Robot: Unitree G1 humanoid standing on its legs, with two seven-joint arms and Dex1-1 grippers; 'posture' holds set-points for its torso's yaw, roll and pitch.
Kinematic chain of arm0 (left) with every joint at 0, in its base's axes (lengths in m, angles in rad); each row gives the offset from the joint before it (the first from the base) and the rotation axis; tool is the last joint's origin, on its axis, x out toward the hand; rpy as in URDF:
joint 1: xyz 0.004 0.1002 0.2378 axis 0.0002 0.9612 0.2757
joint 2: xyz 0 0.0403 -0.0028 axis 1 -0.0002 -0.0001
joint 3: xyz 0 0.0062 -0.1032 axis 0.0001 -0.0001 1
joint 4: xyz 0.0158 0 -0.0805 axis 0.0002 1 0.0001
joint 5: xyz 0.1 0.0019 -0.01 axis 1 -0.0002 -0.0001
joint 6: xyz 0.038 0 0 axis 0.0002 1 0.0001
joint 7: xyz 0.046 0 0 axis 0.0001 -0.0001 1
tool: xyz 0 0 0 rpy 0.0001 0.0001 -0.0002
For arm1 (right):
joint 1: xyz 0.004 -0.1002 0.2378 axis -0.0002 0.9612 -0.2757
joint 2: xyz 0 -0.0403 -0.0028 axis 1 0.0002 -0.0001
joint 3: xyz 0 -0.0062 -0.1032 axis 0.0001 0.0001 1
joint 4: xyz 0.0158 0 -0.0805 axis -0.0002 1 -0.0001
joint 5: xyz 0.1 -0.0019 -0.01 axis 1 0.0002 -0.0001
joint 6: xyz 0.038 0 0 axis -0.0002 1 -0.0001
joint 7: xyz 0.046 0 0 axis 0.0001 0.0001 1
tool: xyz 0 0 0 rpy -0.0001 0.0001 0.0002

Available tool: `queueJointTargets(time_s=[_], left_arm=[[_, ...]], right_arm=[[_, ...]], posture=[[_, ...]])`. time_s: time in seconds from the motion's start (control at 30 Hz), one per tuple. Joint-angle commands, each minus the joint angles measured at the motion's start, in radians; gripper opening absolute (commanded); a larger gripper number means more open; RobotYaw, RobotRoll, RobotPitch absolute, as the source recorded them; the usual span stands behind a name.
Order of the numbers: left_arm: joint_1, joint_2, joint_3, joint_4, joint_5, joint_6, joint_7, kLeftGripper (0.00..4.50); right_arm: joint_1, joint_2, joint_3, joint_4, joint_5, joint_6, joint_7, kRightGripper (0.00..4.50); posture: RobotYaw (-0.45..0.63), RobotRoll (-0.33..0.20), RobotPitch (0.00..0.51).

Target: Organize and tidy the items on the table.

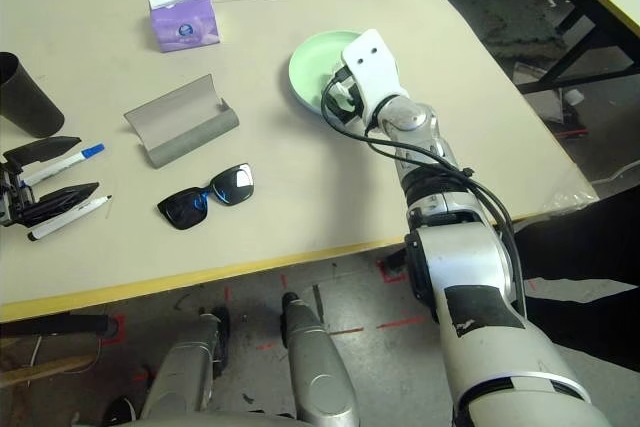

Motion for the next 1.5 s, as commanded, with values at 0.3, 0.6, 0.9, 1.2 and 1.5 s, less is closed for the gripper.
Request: queueJointTargets(time_s=[0.3, 0.6, 0.9, 1.2, 1.5], left_arm=[[-0.014, -0.003, -0.016, 0.048, 0.016, -0.017, -0.027, 4.50], [-0.014, 0.041, -0.005, 0.110, 0.029, -0.032, -0.074, 4.50], [-0.016, 0.075, -0.013, 0.143, 0.049, -0.050, -0.126, 4.50], [0.154, 0.109, 0.116, 0.063, 0.029, -0.075, -0.153, 4.50], [0.295, 0.089, 0.217, -0.017, 0.020, -0.107, -0.129, 4.50]], right_arm=[[0.069, -0.049, -0.079, -0.357, 0.168, 0.217, 0.219, 4.48], [0.211, -0.257, 0.029, -1.129, 0.364, 0.789, 0.541, 4.48], [0.018, -0.310, 0.234, -1.302, 0.390, 0.989, 0.695, 4.48], [-0.201, -0.133, 0.438, -1.070, 0.241, 0.983, 0.688, 4.48], [-0.203, -0.001, 0.528, -1.020, 0.199, 1.013, 0.706, 4.48]], posture=[[-0.17, 0.000, 0.283], [-0.21, 0.000, 0.296], [-0.24, 0.000, 0.286], [-0.18, 0.000, 0.283], [-0.13, 0.000, 0.287]])
